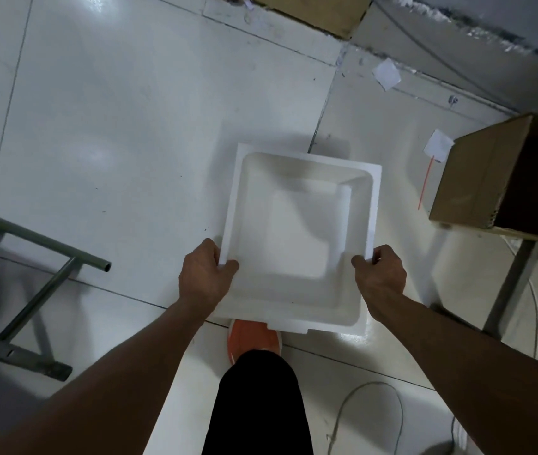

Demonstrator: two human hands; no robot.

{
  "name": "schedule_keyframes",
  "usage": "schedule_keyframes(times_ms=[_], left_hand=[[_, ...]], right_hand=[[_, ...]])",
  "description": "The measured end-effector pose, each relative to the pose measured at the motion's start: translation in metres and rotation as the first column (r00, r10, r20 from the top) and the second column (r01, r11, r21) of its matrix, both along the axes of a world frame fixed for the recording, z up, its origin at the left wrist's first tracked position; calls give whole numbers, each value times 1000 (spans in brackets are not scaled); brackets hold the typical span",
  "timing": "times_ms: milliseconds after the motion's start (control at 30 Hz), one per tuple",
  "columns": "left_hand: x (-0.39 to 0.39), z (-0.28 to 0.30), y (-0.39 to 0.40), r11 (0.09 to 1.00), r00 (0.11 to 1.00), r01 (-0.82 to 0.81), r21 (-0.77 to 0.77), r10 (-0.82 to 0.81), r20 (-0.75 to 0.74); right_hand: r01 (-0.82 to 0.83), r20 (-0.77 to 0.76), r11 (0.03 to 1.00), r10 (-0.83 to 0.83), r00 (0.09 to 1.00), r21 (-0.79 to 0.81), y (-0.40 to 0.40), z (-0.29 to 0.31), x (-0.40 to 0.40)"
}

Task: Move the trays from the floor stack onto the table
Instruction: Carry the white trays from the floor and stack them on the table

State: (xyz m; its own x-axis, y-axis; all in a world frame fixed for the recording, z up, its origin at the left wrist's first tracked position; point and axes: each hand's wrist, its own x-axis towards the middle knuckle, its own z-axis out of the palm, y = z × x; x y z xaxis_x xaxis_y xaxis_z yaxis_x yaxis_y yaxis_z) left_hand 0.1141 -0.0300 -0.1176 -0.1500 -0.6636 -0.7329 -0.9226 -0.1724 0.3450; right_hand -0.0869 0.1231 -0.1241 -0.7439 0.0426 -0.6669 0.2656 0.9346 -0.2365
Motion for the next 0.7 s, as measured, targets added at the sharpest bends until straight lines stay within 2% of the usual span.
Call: schedule_keyframes(times_ms=[100, 233, 400, 567, 700], left_hand=[[-12, 21, -5, 989, 991, -91, 120, 101, -84], [-19, 60, -10, 946, 947, -276, 171, 298, -118], [-19, 139, -31, 924, 923, -320, 207, 354, -154], [-30, 259, -66, 928, 912, -352, 122, 369, -177], [-41, 392, -88, 927, 894, -376, 13, 367, -256]], right_hand=[[54, 71, 997, -50, 996, -53, -2, 20, -2], [46, 118, 996, -37, 992, -72, -9, 63, -12], [-56, 109, 997, 61, 992, -47, -37, 143, -22], [-204, 82, 973, 214, 973, -111, -77, 254, -33], [-352, 6, 916, 360, 933, -193, -105, 383, -42]])
